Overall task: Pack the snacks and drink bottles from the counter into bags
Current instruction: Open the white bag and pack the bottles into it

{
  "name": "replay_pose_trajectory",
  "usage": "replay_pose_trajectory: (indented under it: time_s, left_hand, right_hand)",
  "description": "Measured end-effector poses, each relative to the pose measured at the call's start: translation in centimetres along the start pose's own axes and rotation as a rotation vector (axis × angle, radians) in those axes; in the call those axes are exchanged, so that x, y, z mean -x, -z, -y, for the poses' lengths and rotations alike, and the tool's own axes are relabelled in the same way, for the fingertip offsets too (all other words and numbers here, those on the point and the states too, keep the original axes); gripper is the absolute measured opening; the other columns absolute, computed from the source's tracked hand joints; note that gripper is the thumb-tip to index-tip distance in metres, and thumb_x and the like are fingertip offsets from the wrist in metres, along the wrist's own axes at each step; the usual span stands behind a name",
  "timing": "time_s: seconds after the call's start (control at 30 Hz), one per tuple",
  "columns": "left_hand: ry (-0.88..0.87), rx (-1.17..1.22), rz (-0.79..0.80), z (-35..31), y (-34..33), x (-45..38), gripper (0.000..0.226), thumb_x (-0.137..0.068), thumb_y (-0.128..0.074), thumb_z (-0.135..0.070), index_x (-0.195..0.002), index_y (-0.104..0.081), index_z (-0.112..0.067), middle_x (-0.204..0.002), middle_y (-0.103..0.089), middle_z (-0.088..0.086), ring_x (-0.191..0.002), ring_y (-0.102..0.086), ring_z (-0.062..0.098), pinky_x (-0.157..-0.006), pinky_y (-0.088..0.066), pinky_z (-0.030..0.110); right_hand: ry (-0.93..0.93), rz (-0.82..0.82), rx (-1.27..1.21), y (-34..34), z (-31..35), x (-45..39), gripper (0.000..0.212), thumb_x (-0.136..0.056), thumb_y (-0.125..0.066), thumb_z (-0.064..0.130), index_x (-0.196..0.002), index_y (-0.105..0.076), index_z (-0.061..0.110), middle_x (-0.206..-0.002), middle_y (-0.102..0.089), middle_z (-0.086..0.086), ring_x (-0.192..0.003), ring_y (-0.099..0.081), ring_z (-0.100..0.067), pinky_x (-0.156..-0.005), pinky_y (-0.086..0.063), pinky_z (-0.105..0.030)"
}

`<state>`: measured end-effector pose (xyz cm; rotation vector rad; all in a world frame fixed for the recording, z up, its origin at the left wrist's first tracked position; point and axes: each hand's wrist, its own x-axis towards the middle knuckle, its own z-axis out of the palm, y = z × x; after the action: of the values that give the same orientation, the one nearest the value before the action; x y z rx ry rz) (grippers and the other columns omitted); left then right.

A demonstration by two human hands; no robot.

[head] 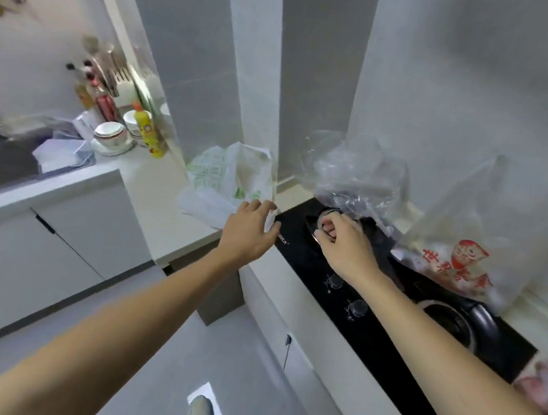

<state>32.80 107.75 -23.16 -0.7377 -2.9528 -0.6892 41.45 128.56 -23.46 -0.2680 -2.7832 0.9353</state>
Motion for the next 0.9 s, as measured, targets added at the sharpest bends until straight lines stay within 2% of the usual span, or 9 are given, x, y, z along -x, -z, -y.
replay_pose_trajectory:
  time_s: [0.23,0.5,0.73,0.9]
  left_hand:
    - [0.135,0.030,0.000,10.4,0.6,-3.1,0.043,-0.099,-0.051,-0.041,-0.137,-0.054,-0.020,-0.126,-0.061,0.004,-0.124,-0.049,0.026,-0.093,-0.049,0.046]
    - [0.111,0.089,0.116,20.5,-2.6,-14.4,0.044,-0.100,-0.050,-0.044,-0.137,-0.054,-0.021,-0.128,-0.060,0.003,-0.124,-0.048,0.026,-0.094,-0.048,0.044]
    - [0.065,0.091,0.295,25.1,-5.8,-22.8,0.047,-0.100,-0.051,-0.046,-0.139,-0.051,-0.020,-0.128,-0.058,0.005,-0.125,-0.049,0.027,-0.091,-0.050,0.043]
    - [0.054,0.120,0.415,25.3,-9.0,-26.5,0.049,-0.100,-0.051,-0.044,-0.142,-0.049,-0.018,-0.132,-0.058,0.007,-0.125,-0.048,0.028,-0.091,-0.049,0.042]
  right_hand:
    - [0.041,0.116,0.013,-8.5,4.6,-8.0,0.025,-0.100,-0.062,0.029,-0.120,-0.062,0.014,-0.121,-0.060,-0.002,-0.111,-0.058,-0.024,-0.090,-0.050,-0.040]
    - [-0.092,0.150,0.086,-17.8,5.3,-21.3,0.040,-0.100,-0.060,0.031,-0.137,-0.055,0.017,-0.139,-0.051,-0.004,-0.127,-0.048,-0.026,-0.096,-0.047,-0.040]
    - [-0.256,0.168,0.156,-21.8,4.2,-32.8,0.053,-0.100,-0.059,0.026,-0.150,-0.045,0.016,-0.150,-0.039,-0.008,-0.137,-0.038,-0.030,-0.106,-0.045,-0.044]
    - [-0.235,0.195,0.223,-23.3,2.3,-37.3,0.057,-0.097,-0.059,0.018,-0.151,-0.044,0.013,-0.153,-0.033,-0.009,-0.138,-0.037,-0.032,-0.108,-0.044,-0.045]
